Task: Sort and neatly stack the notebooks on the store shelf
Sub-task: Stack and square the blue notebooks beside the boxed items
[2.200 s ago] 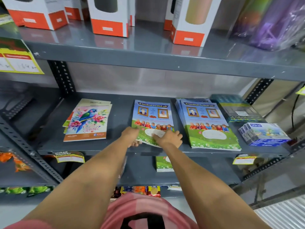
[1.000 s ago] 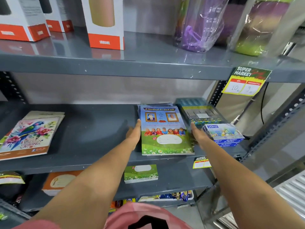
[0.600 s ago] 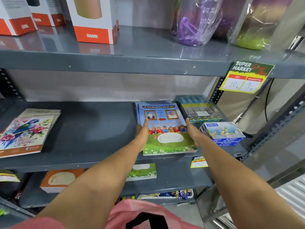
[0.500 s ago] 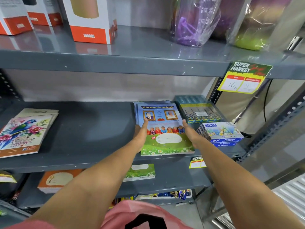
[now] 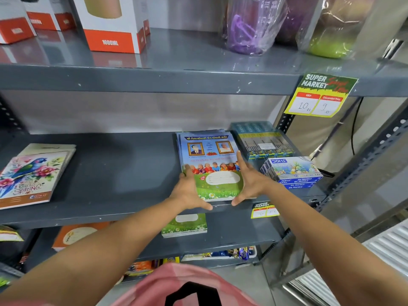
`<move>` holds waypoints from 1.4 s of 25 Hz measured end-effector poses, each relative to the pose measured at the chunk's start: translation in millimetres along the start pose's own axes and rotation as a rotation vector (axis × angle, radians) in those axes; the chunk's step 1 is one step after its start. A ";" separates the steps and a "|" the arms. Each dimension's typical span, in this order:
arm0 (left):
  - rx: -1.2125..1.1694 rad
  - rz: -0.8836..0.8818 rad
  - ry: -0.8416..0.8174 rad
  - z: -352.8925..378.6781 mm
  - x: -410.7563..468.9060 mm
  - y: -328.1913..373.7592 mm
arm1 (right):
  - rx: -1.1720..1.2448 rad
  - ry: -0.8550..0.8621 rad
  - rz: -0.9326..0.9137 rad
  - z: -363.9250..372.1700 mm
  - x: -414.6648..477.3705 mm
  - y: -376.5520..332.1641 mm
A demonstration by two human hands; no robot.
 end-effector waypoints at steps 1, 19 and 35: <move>0.010 0.006 0.059 -3.3 0.2 1.8 | 0.010 0.025 -0.012 -2.0 1.1 -0.4; -0.739 -0.432 0.218 -15.8 10.4 -24.1 | 1.090 0.114 0.364 7.6 -0.9 31.2; -0.013 -0.113 0.008 -2.7 6.9 -11.1 | 0.345 0.069 0.096 8.1 -5.2 27.9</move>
Point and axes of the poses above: each hand's wrist, its own x-axis towards the middle knuckle, its own z-axis out of the palm, y = z × x, the point moved 7 cm from there along x, towards the middle knuckle, and after that the axes turned 10 degrees about y, right-handed, at the moved point
